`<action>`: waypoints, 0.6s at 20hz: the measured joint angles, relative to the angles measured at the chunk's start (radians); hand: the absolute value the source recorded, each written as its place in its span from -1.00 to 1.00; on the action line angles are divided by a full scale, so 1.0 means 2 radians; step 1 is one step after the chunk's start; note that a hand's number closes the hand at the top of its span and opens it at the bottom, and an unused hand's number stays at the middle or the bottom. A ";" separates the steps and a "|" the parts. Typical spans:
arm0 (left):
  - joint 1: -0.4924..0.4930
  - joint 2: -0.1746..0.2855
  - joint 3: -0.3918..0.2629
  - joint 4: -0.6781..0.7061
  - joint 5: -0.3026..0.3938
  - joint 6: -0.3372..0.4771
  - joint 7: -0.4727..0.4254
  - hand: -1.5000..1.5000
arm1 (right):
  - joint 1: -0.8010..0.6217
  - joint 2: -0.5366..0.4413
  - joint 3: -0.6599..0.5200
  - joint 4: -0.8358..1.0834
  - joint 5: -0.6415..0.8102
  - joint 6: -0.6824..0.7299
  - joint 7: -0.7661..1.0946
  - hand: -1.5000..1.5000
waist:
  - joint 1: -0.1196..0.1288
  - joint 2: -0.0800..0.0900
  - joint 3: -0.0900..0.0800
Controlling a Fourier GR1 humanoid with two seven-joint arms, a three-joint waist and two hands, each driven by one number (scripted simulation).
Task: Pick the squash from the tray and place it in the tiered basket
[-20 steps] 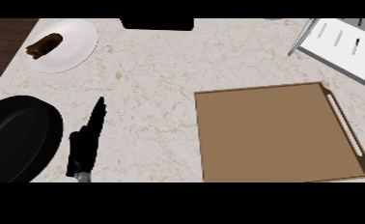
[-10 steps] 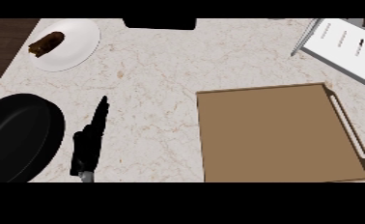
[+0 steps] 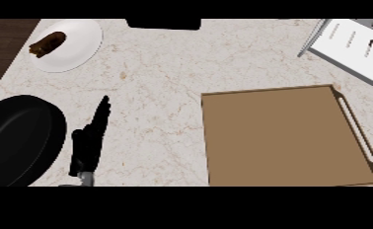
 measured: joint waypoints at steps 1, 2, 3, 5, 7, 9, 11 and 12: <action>0.000 -0.001 -0.001 0.000 -0.003 0.002 -0.001 0.00 | -0.002 0.002 -0.010 0.006 -0.009 0.001 -0.001 -1.00 | 0.000 0.000 0.000; 0.000 -0.001 -0.001 0.002 -0.002 0.002 -0.003 0.00 | -0.007 0.003 -0.019 0.010 -0.018 0.005 -0.001 -1.00 | 0.000 0.000 0.000; 0.002 -0.003 -0.003 0.001 -0.005 0.003 -0.007 0.00 | -0.007 0.003 -0.029 0.014 -0.028 0.006 -0.005 -1.00 | 0.001 0.001 0.000; 0.004 -0.004 -0.004 0.002 -0.006 0.003 -0.011 0.00 | -0.003 0.005 -0.052 0.020 -0.050 0.005 -0.022 -1.00 | 0.001 0.001 0.000; 0.003 -0.003 -0.003 0.001 -0.004 0.001 -0.009 0.00 | -0.003 0.008 -0.074 0.024 -0.071 0.003 -0.032 -1.00 | 0.001 0.001 0.001; 0.003 -0.002 -0.003 -0.002 -0.005 0.001 -0.004 0.00 | -0.005 0.006 -0.092 0.025 -0.089 0.000 -0.039 -1.00 | 0.000 0.001 0.001; 0.002 -0.001 0.000 -0.001 -0.003 -0.001 -0.001 0.00 | -0.005 -0.002 -0.109 0.022 -0.105 -0.007 -0.049 -1.00 | -0.001 0.001 0.000; 0.004 -0.001 0.001 0.001 -0.002 -0.001 -0.008 0.00 | -0.003 -0.005 -0.116 0.019 -0.110 -0.018 -0.055 -1.00 | -0.002 0.000 0.000</action>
